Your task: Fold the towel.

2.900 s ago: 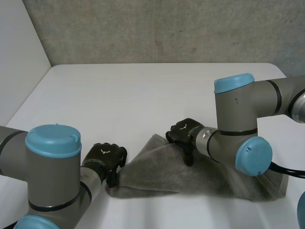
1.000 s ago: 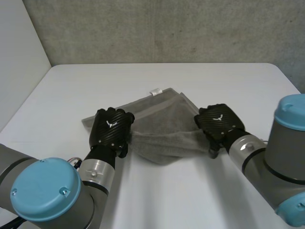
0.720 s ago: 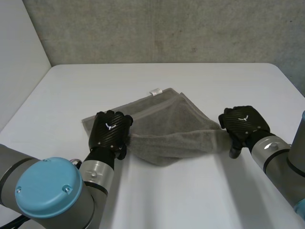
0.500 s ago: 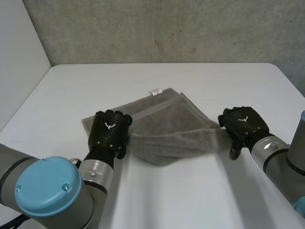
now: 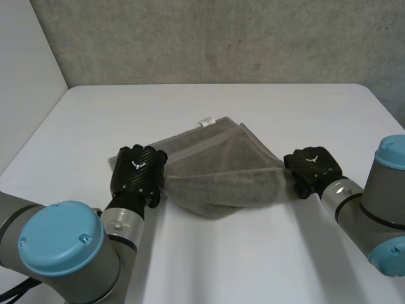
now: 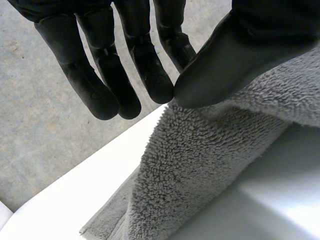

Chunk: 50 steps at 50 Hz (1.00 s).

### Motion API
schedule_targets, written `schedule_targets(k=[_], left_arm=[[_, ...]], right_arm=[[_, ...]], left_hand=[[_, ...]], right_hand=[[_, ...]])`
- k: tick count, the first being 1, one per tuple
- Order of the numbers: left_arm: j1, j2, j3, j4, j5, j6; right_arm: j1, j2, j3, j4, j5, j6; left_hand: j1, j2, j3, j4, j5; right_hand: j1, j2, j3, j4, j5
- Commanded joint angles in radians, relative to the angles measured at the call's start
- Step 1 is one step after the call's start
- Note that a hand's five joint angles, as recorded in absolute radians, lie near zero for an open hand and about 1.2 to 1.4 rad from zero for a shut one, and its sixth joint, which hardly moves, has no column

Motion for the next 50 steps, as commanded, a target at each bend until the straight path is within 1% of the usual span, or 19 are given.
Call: schedule_targets(k=[1,5,12,15,17,18,20,23,26,28,31,36,39,41,42,44,45,47,50], left_arm=[[0.021,-0.024,-0.001,0.052,0.0,0.0],[0.029,-0.045,0.002,0.077,0.001,0.003],[0.064,-0.073,0.016,0.083,0.003,0.003],[0.081,-0.09,0.021,0.083,0.02,0.005],[0.081,-0.113,0.025,0.082,0.064,0.008],[0.081,-0.113,0.025,0.082,0.064,0.008],[0.082,-0.122,0.022,0.08,0.118,0.015],[0.082,-0.122,0.022,0.076,0.136,0.014],[0.095,-0.11,0.025,0.066,0.161,0.014],[0.137,-0.096,0.025,0.045,0.179,0.014],[0.161,-0.085,0.027,0.026,0.199,0.014],[0.231,-0.105,0.14,-0.068,0.323,0.011],[0.254,-0.128,0.191,-0.109,0.345,0.011],[0.305,-0.185,0.307,-0.226,0.379,0.012],[0.305,-0.185,0.307,-0.227,0.379,0.012],[0.331,-0.243,0.443,-0.379,0.412,0.012],[0.331,-0.243,0.444,-0.38,0.413,0.012],[0.335,-0.311,0.574,-0.539,0.445,0.012],[0.337,-0.343,0.633,-0.615,0.454,0.014]], right_arm=[[-0.076,-0.055,0.023,-0.026,0.001,0.067],[-0.155,-0.127,0.055,-0.047,-0.013,0.142],[-0.247,-0.138,0.069,-0.047,-0.07,0.172],[-0.255,-0.138,0.073,-0.044,-0.087,0.172],[-0.255,-0.136,0.073,-0.043,-0.09,0.172],[-0.253,-0.135,0.075,-0.043,-0.09,0.172],[-0.253,-0.136,0.075,-0.043,-0.09,0.172],[-0.256,-0.135,0.073,-0.044,-0.09,0.173],[-0.265,-0.132,0.066,-0.046,-0.084,0.184],[-0.276,-0.13,0.061,-0.047,-0.082,0.189],[-0.31,-0.13,0.052,-0.044,-0.08,0.181],[-0.31,-0.12,0.044,-0.043,-0.087,0.178],[-0.307,-0.106,0.046,-0.041,-0.087,0.176],[-0.308,-0.104,0.049,-0.041,-0.087,0.176],[-0.307,-0.104,0.053,-0.04,-0.088,0.176],[-0.308,-0.104,0.059,-0.04,-0.088,0.176],[-0.308,-0.103,0.062,-0.04,-0.09,0.179],[-0.307,-0.103,0.064,-0.04,-0.09,0.179],[-0.307,-0.103,0.067,-0.04,-0.088,0.176]], left_hand=[[-0.106,-0.211,-0.246,-0.218,-0.365],[-0.13,-0.235,-0.271,-0.242,-0.39],[-0.148,-0.253,-0.289,-0.26,-0.407],[-0.245,-0.35,-0.385,-0.357,-0.504],[-0.583,-0.688,-0.724,-0.695,-0.843],[-0.586,-0.69,-0.726,-0.697,-0.845],[-0.817,-0.921,-0.957,-0.928,-1.076],[-0.873,-0.978,-1.014,-0.985,-1.133],[-1.017,-1.122,-1.158,-1.129,-1.276],[-1.146,-1.25,-1.286,-1.258,-1.405],[-1.146,-1.251,-1.287,-1.258,-1.406],[-1.117,-1.222,-1.258,-1.229,-1.376],[-1.082,-1.186,-1.222,-1.193,-1.341],[-0.974,-1.078,-1.114,-1.085,-1.233],[-0.973,-1.078,-1.113,-1.085,-1.232],[-0.929,-1.034,-1.07,-1.041,-1.189],[-0.929,-1.034,-1.069,-1.041,-1.188],[-0.891,-0.996,-1.032,-1.003,-1.15],[-0.87,-0.975,-1.011,-0.982,-1.13]], right_hand=[[0.175,0.072,0.075,0.065,0.104],[0.175,0.072,0.075,0.065,0.104],[0.175,0.072,0.075,0.065,0.104],[0.175,0.072,0.075,0.065,0.104],[0.175,0.072,0.075,0.065,0.104],[0.175,0.072,0.075,0.065,0.104],[0.175,0.072,0.075,0.065,0.104],[0.175,0.072,0.075,0.065,0.104],[0.175,0.072,0.075,0.065,0.104],[0.175,0.072,0.075,0.065,0.104],[0.175,0.072,0.075,0.065,0.104],[0.175,0.072,0.075,0.065,0.104],[0.175,0.072,0.075,0.065,0.104],[0.175,0.072,0.075,0.065,0.104],[0.175,0.072,0.075,0.065,0.104],[0.175,0.072,0.075,0.065,0.104],[0.175,0.072,0.075,0.065,0.104],[0.175,0.072,0.075,0.065,0.104],[0.175,0.072,0.075,0.065,0.104]])
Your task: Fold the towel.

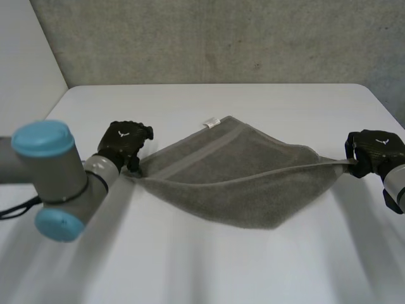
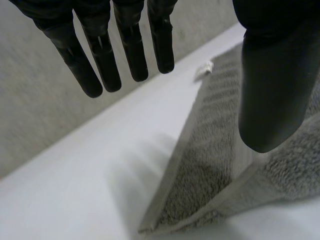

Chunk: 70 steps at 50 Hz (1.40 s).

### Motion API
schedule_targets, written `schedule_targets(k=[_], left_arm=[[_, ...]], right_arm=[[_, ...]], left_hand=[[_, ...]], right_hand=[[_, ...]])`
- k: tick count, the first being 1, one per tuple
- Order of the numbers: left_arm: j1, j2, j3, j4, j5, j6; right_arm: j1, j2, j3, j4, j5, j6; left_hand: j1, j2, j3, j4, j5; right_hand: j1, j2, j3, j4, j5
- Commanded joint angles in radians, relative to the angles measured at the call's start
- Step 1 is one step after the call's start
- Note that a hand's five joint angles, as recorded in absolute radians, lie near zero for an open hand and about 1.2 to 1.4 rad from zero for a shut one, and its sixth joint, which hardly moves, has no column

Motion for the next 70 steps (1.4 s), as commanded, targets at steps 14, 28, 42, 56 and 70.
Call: schedule_targets(k=[14,28,42,56,70], left_arm=[[0.016,-0.193,0.326,-0.454,0.046,0.002],[0.003,-0.206,0.31,-0.448,0.046,-0.006],[0.008,0.024,0.192,-0.321,0.034,-0.072],[0.002,0.514,0.117,-0.313,-0.036,-0.179],[0.011,0.543,0.094,-0.367,-0.112,-0.097]], right_arm=[[0.002,0.007,0.006,0.0,-0.001,-0.004],[0.002,0.017,0.008,0.002,0.002,-0.006],[0.046,-0.094,-0.055,0.107,-0.004,-0.065],[0.143,-0.302,-0.505,0.699,-0.017,-0.288],[0.266,-0.096,-0.814,0.937,0.029,-0.52]], left_hand=[[0.061,0.071,0.063,0.063,-0.115],[0.845,0.854,0.846,0.847,0.668],[0.845,0.854,0.846,0.847,0.668],[0.845,0.854,0.846,0.847,0.668],[0.845,0.854,0.846,0.847,0.668]], right_hand=[[0.177,0.067,0.072,0.065,0.099],[0.177,0.067,0.072,0.065,0.099],[0.177,0.067,0.072,0.065,0.099],[0.177,0.067,0.072,0.065,0.099],[0.177,0.067,0.072,0.065,0.099]])
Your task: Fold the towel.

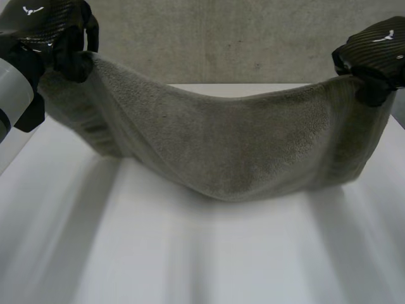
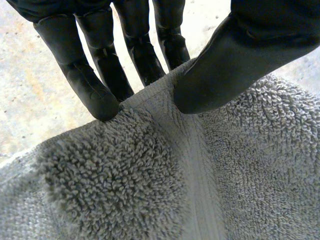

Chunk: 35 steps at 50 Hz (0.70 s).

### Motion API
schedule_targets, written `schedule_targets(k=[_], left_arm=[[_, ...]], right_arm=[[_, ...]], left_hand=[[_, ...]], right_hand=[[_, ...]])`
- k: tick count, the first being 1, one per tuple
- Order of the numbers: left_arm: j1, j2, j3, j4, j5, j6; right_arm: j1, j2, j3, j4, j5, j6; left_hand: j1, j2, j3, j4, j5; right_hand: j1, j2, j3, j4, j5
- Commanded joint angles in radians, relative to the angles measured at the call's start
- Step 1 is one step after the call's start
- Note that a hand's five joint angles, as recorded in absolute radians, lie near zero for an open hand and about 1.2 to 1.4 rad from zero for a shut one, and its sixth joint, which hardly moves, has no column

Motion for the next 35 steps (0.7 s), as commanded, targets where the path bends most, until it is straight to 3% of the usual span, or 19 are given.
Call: schedule_targets(k=[1,7,11,13,16,18,22,28,35], left_arm=[[0.006,-0.111,0.005,-0.023,-0.04,0.11],[0.015,-0.255,0.041,-0.02,-0.044,0.205],[0.02,-0.403,0.199,-0.007,-0.066,0.245],[0.021,-0.454,0.29,0.012,-0.079,0.253],[0.02,-0.527,0.499,0.079,-0.094,0.262],[0.02,-0.554,0.61,0.133,-0.105,0.26],[0.006,-0.575,0.805,0.332,-0.166,0.228],[0.001,-0.558,0.775,0.412,-0.175,0.161],[0.0,-0.534,0.441,0.429,-0.157,0.13]], right_arm=[[0.039,0.136,-0.101,0.043,0.018,-0.082],[0.077,0.317,-0.223,-0.006,0.059,-0.101],[0.079,0.435,-0.34,-0.11,0.096,-0.104],[0.085,0.547,-0.508,-0.267,0.122,-0.114],[0.083,0.597,-0.607,-0.365,0.133,-0.111],[0.097,0.664,-0.768,-0.576,0.179,-0.098],[0.126,0.669,-0.799,-0.742,0.211,-0.062],[0.129,0.583,-0.681,-0.77,0.202,0.046],[0.131,0.527,-0.48,-0.681,0.134,0.051]], left_hand=[[-0.026,-0.093,-0.144,-0.117,-0.244],[-0.026,-0.093,-0.144,-0.117,-0.244],[-0.026,-0.093,-0.144,-0.117,-0.244],[-0.026,-0.093,-0.144,-0.117,-0.244],[-0.026,-0.093,-0.144,-0.117,-0.244],[-0.026,-0.093,-0.144,-0.117,-0.244],[-0.026,-0.093,-0.144,-0.117,-0.244],[-0.026,-0.093,-0.144,-0.117,-0.244],[-0.026,-0.093,-0.144,-0.117,-0.244]], right_hand=[[0.177,0.063,0.069,0.065,0.098],[0.177,0.063,0.069,0.065,0.098],[0.177,0.063,0.069,0.065,0.098],[0.177,0.063,0.069,0.065,0.098],[0.177,0.063,0.069,0.065,0.098],[0.177,0.063,0.069,0.065,0.098],[0.177,0.063,0.069,0.065,0.098],[0.177,0.063,0.069,0.065,0.098],[0.177,0.063,0.069,0.065,0.098]])
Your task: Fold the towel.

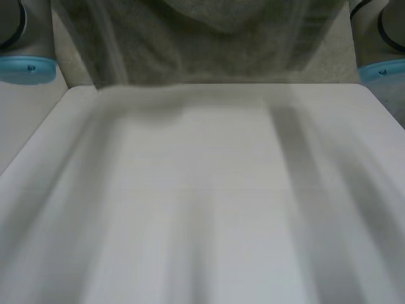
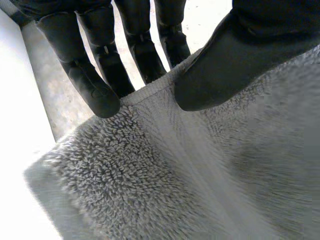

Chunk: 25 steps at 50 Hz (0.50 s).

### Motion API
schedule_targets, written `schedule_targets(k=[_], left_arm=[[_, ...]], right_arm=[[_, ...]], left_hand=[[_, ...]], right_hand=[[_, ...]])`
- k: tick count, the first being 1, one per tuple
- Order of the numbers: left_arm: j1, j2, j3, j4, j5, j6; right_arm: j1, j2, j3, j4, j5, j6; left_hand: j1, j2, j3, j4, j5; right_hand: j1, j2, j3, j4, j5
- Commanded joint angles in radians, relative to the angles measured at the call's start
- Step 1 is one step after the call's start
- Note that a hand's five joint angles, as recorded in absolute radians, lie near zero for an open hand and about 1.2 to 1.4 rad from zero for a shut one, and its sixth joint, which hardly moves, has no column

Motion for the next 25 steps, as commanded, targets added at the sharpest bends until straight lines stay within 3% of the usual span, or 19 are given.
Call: schedule_targets(k=[1,9,19,22,25], left_arm=[[0.0,0.024,-0.293,0.014,0.018,-0.025],[0.019,-0.002,-0.702,0.176,0.108,-0.007],[0.043,0.007,-0.997,0.307,0.125,0.081],[0.05,0.073,-1.086,0.312,0.127,0.105],[0.05,0.16,-1.176,0.312,0.128,0.11]], right_arm=[[-0.001,-0.054,0.225,0.121,-0.072,0.013],[-0.003,-0.04,0.462,0.241,-0.093,0.003],[-0.021,-0.042,0.77,0.219,-0.124,-0.053],[-0.034,-0.073,0.856,0.228,-0.125,-0.063],[-0.047,-0.197,0.961,0.239,-0.124,-0.073]], left_hand=[[-0.026,-0.093,-0.146,-0.117,-0.248],[-0.026,-0.093,-0.146,-0.117,-0.248],[-0.026,-0.093,-0.146,-0.117,-0.248],[-0.026,-0.093,-0.146,-0.117,-0.248],[-0.026,-0.093,-0.146,-0.117,-0.248]], right_hand=[[0.177,0.063,0.069,0.065,0.098],[0.177,0.063,0.069,0.065,0.098],[0.177,0.063,0.069,0.065,0.098],[0.177,0.063,0.069,0.065,0.098],[0.177,0.063,0.069,0.065,0.098]])
